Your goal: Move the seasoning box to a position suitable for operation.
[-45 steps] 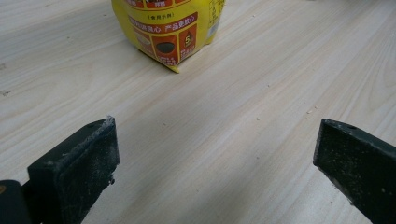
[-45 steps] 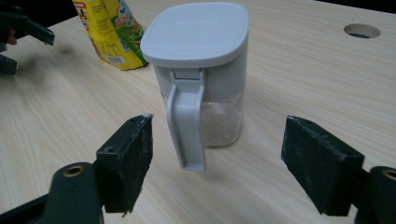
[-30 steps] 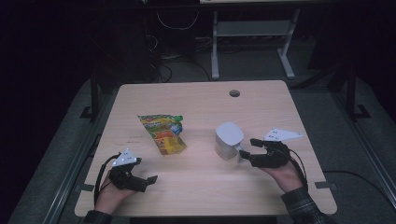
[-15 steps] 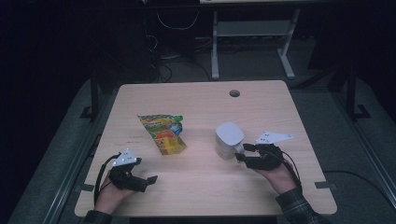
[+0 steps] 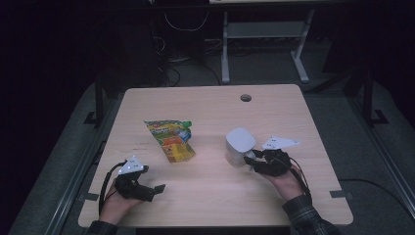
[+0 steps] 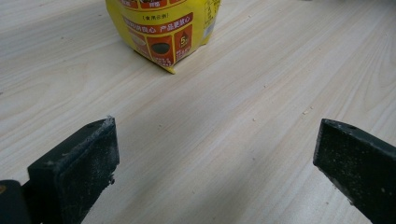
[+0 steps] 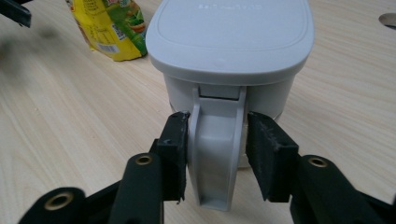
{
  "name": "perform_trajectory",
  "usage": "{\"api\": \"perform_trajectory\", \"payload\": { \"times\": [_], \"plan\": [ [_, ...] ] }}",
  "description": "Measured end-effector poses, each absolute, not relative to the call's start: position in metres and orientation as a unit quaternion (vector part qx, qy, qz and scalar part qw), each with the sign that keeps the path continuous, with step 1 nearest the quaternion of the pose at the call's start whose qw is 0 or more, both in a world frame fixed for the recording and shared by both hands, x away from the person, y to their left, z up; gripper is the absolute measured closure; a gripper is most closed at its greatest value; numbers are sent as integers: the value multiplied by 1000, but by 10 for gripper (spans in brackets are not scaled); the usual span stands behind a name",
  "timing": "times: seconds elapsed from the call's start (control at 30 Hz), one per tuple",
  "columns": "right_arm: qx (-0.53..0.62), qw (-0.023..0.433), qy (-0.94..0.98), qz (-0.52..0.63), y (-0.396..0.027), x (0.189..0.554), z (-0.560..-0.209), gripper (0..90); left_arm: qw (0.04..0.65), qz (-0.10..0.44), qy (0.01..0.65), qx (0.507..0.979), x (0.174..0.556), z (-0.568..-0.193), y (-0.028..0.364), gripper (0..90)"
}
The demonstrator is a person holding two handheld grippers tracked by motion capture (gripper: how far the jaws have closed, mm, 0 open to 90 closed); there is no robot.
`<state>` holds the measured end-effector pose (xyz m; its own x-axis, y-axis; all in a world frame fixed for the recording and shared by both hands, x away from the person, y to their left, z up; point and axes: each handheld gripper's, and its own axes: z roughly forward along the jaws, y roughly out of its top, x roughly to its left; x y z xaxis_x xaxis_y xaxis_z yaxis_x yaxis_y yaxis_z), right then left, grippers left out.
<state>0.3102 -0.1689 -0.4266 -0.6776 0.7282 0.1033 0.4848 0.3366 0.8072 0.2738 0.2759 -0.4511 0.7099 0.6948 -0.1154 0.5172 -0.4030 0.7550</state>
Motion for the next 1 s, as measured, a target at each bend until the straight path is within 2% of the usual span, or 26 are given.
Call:
{"api": "perform_trajectory", "payload": {
  "times": [0.1, 0.13, 0.27, 1.0],
  "plan": [
    [375, 138, 806, 437, -169, 311, -427, 607, 407, 110, 364, 830, 274, -451, 276, 0],
    [371, 141, 807, 437, -169, 310, -427, 660, 406, 109, 364, 831, 274, -451, 276, 0],
    [369, 147, 807, 436, -169, 309, -427, 673, 406, 109, 363, 831, 274, -451, 276, 0],
    [334, 144, 814, 453, -175, 307, -425, 687, 402, 108, 363, 833, 274, -452, 278, 0]
  ]
}}
